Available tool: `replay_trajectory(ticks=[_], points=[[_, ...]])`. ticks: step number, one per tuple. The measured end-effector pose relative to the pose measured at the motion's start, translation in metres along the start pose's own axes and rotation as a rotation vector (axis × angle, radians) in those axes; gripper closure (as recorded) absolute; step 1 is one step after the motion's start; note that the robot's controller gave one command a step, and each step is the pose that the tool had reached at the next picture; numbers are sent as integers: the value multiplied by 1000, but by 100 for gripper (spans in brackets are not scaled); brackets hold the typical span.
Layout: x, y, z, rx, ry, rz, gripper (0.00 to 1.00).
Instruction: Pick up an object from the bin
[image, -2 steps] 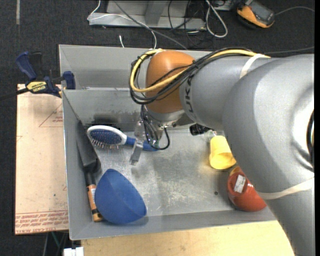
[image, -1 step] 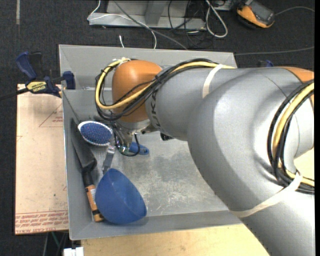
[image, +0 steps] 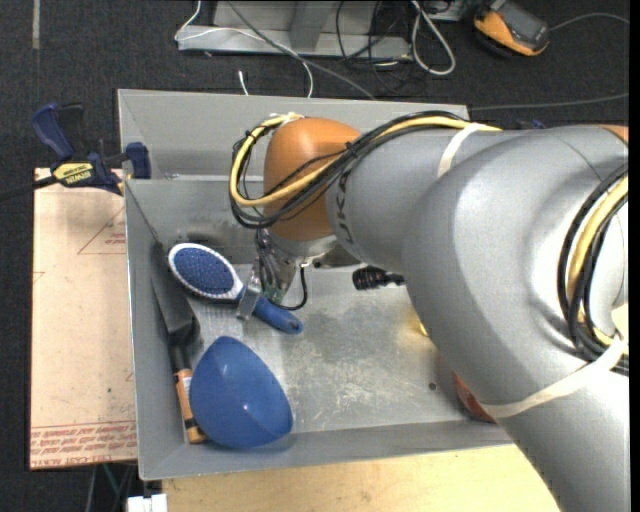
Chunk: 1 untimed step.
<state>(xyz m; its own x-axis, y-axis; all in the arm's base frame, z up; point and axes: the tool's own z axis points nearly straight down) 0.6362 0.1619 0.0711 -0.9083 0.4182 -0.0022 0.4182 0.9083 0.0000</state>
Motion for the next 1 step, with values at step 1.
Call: replay_trajectory(ticks=[1], points=[[0,0,0,0,0,0,100]])
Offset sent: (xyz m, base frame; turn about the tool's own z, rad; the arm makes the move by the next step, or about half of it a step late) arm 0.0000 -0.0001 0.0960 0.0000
